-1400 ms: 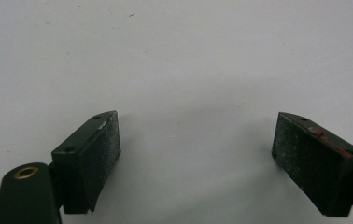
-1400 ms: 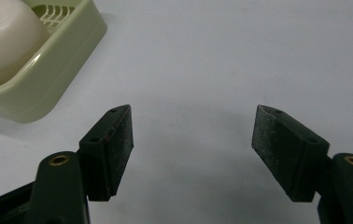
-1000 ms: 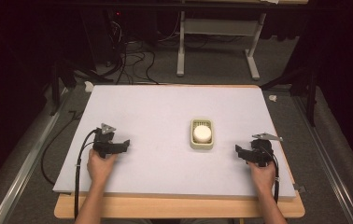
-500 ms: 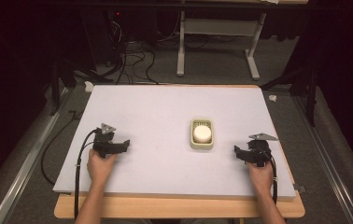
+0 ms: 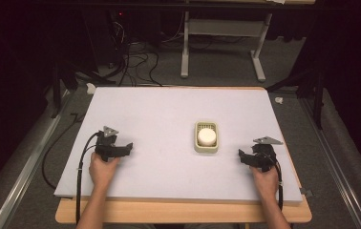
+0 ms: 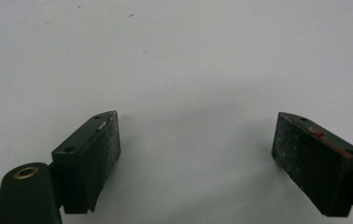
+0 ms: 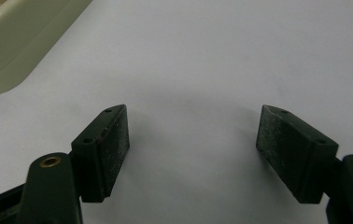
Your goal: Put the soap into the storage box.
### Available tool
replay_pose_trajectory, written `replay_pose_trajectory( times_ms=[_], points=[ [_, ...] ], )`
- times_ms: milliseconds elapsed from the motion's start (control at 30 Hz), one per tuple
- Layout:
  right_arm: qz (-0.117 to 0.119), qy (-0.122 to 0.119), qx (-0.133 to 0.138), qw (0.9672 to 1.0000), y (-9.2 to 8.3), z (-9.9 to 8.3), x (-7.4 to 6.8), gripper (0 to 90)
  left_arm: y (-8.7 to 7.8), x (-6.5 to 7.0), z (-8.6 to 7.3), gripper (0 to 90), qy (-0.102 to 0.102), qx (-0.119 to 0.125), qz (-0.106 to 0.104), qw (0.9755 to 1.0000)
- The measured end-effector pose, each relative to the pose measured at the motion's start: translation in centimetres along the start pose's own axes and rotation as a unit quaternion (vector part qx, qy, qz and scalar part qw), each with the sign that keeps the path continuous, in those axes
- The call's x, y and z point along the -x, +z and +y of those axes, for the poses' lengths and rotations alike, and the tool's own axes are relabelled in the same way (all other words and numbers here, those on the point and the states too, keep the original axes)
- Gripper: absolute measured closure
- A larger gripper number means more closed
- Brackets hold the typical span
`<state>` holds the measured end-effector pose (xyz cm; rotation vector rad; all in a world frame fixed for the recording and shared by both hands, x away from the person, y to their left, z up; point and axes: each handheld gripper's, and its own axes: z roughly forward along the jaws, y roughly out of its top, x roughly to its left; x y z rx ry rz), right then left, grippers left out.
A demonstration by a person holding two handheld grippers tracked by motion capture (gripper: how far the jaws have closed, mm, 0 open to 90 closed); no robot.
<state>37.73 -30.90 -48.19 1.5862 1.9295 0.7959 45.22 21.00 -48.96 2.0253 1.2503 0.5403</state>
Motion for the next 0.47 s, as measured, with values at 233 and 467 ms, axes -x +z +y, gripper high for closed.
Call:
replay_pose_trajectory(
  times_ms=[233, 467],
  points=[
    [0.0, 0.0, 0.0, 1.0, 0.01, -0.03, 0.02, 26.3, 0.0, -0.01, -0.01, 16.0, 0.0, 0.0, 0.0, 1.0],
    [0.001, 0.001, 0.0, 1.0, 0.01, -0.02, 0.05, 26.2, 0.01, -0.01, 0.0, 15.9, 0.0, 0.0, 0.0, 1.0]
  ],
)
